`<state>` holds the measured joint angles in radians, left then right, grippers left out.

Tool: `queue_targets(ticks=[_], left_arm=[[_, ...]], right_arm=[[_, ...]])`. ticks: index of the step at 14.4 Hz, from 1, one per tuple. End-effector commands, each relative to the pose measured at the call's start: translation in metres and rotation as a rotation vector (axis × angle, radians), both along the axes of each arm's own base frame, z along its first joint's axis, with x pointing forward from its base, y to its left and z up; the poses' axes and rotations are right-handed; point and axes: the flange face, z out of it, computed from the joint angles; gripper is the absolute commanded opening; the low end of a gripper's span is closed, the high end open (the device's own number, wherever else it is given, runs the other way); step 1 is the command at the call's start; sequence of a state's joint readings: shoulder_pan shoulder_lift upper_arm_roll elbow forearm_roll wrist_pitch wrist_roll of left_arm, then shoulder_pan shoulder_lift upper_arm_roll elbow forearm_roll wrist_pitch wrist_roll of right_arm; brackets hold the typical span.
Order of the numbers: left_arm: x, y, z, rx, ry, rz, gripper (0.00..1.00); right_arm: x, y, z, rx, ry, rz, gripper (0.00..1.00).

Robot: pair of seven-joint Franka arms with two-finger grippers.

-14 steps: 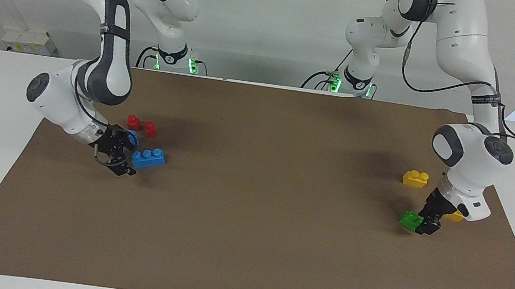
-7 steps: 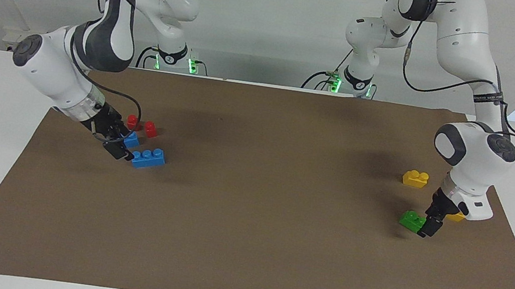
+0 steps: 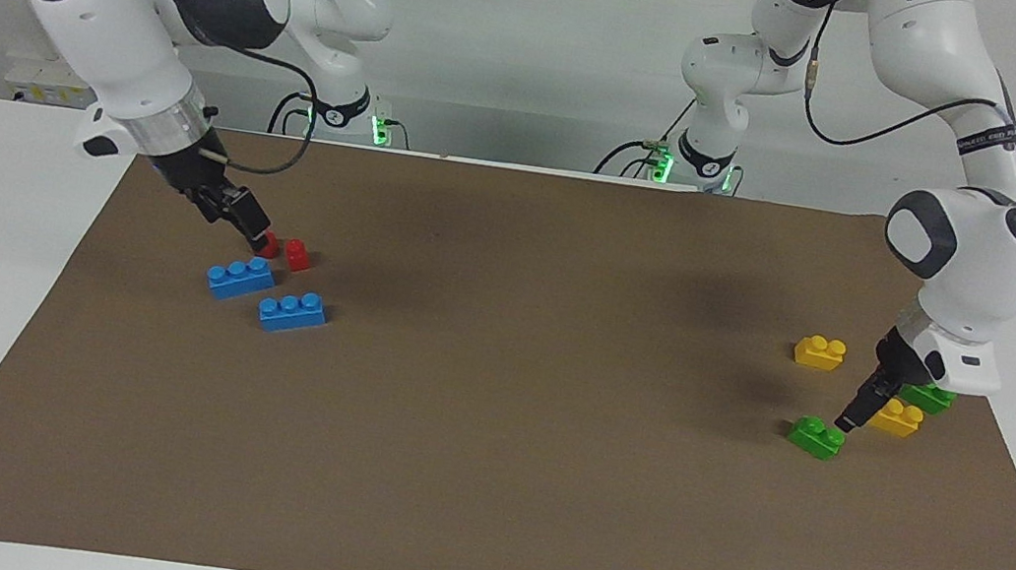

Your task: Remove green block with left arm and hold with right

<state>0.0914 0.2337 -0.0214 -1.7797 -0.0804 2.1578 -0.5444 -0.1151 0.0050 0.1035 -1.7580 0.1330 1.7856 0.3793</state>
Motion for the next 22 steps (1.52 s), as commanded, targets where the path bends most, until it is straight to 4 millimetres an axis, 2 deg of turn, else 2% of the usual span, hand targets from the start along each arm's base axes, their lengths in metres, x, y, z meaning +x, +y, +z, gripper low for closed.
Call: queue_targets(ticks=[1,4,7,10,15,22], left_arm=[[-0.016,-0.012,0.043,0.022,0.027,-0.128,1.00],[-0.030,-0.032,0.085,0.079,0.077,-0.336,1.00],[-0.057,-0.039,0.123,0.092,0.099,-0.480,1.00],[-0.081,-0.056,0.144,0.091,0.142,-0.585,1.00],[-0.097,-0.058,0.159,0.092,0.156,-0.677,1.00],[-0.100,-0.059,0.161,0.096,0.158,-0.684,1.00]], right_arm=[[-0.015,-0.002,0.028,-0.045,-0.002,0.172,1.00],[-0.012,-0.004,0.034,-0.128,-0.015,0.307,1.00],[-0.013,-0.004,0.032,-0.133,-0.019,0.301,1.00],[-0.015,-0.004,0.032,-0.127,-0.007,0.300,1.00],[-0.016,-0.004,0.032,-0.121,0.000,0.297,1.00],[-0.020,-0.005,0.030,-0.130,0.039,0.312,1.00]])
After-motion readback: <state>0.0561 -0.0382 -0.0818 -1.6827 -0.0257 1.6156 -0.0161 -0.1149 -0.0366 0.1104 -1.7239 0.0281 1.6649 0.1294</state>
